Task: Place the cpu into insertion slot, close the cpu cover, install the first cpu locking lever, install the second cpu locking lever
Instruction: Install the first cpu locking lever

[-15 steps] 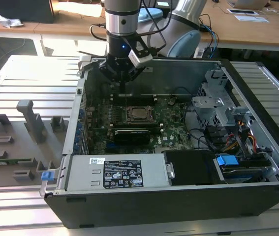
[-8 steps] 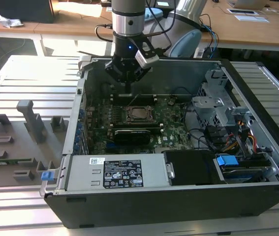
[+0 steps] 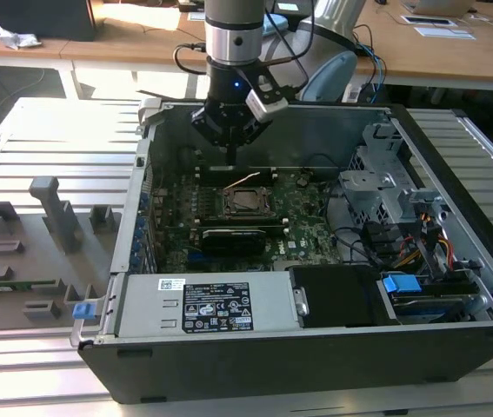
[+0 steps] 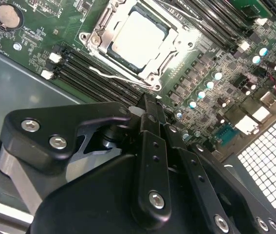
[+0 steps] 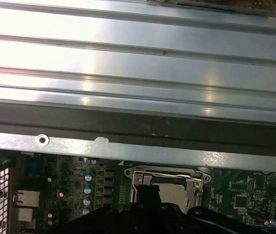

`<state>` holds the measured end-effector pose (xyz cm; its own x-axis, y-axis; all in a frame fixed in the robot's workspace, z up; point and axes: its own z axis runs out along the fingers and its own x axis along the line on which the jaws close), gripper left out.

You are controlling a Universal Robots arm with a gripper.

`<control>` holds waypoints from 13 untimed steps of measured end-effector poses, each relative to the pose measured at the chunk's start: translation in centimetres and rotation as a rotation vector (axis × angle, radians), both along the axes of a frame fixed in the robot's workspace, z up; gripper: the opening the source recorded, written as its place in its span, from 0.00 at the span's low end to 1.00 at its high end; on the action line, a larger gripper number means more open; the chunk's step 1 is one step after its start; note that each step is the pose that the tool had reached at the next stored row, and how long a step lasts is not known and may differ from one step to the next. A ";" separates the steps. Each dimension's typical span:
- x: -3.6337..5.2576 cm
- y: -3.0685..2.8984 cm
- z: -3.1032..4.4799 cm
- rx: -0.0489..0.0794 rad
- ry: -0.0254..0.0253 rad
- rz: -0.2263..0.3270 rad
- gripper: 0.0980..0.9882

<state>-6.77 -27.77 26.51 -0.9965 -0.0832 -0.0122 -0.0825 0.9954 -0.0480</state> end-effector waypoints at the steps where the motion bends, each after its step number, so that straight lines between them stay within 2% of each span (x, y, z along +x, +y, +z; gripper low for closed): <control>1: 0.00 -0.08 -0.01 0.000 0.0001 0.000 0.01; 5: -0.01 -0.70 -0.16 0.000 -0.0001 0.000 0.01; 11: -0.01 -0.72 -0.30 0.000 0.0001 0.000 0.01; 12: -0.01 -0.73 -0.31 0.002 0.0002 0.000 0.01; 13: 0.00 -0.73 -0.32 0.010 0.0000 0.000 0.01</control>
<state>-6.78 -28.50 26.19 -0.9965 -0.0830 -0.0130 -0.0824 0.9959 -0.0384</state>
